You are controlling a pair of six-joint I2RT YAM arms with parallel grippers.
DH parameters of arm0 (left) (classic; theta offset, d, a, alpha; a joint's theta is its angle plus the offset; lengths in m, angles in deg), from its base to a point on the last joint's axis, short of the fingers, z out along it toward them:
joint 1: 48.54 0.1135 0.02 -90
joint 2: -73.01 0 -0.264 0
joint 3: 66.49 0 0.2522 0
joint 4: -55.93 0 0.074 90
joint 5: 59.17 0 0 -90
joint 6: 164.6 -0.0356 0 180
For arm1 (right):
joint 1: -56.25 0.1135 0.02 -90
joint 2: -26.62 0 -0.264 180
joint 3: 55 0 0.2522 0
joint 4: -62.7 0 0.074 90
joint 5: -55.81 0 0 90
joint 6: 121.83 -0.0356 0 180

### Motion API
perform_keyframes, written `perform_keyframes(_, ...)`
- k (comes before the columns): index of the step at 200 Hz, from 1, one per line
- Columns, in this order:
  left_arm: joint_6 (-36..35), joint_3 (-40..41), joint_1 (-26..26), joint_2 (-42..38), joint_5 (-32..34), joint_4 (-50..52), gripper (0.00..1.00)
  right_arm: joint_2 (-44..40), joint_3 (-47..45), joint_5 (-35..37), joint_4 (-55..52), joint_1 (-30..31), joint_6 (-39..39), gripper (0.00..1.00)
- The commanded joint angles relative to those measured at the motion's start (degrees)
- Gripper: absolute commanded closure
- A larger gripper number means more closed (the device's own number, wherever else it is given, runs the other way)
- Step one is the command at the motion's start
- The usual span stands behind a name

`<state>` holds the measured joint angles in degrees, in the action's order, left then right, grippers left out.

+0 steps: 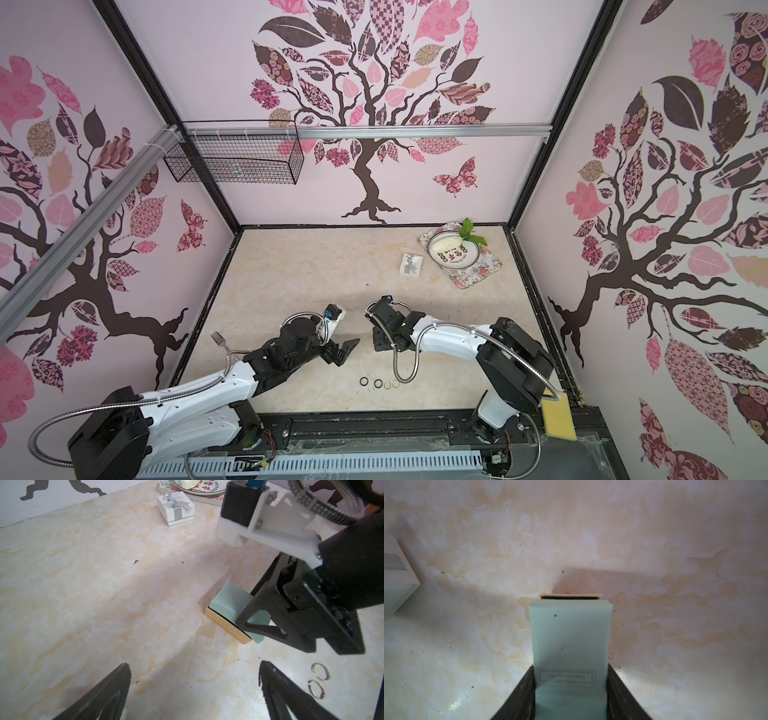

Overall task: Take the rings out of the lift-off lid box
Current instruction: Place the lid on the jewelry box.

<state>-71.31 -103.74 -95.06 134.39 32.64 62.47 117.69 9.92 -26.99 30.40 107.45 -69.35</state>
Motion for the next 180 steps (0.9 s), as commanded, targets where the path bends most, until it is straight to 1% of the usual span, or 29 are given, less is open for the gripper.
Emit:
perform_keyframes(1,0.2,1.5,0.2,-0.5,-0.5,-1.1,0.02,1.5,1.3,0.2,-0.3,0.4,-4.2,0.49)
perform_keyframes(43,0.1,1.4,0.2,-0.5,-0.5,-1.2,0.02,1.9,1.3,0.4,-0.2,0.4,-4.2,0.49)
perform_keyframes(129,0.2,1.4,0.2,-0.6,-0.5,-1.1,0.02,-0.4,3.3,1.5,-2.4,0.5,-4.0,0.49)
perform_keyframes(180,0.2,1.5,0.2,-0.5,-0.6,-1.1,0.02,0.4,3.2,1.3,-1.9,0.5,-4.7,0.48)
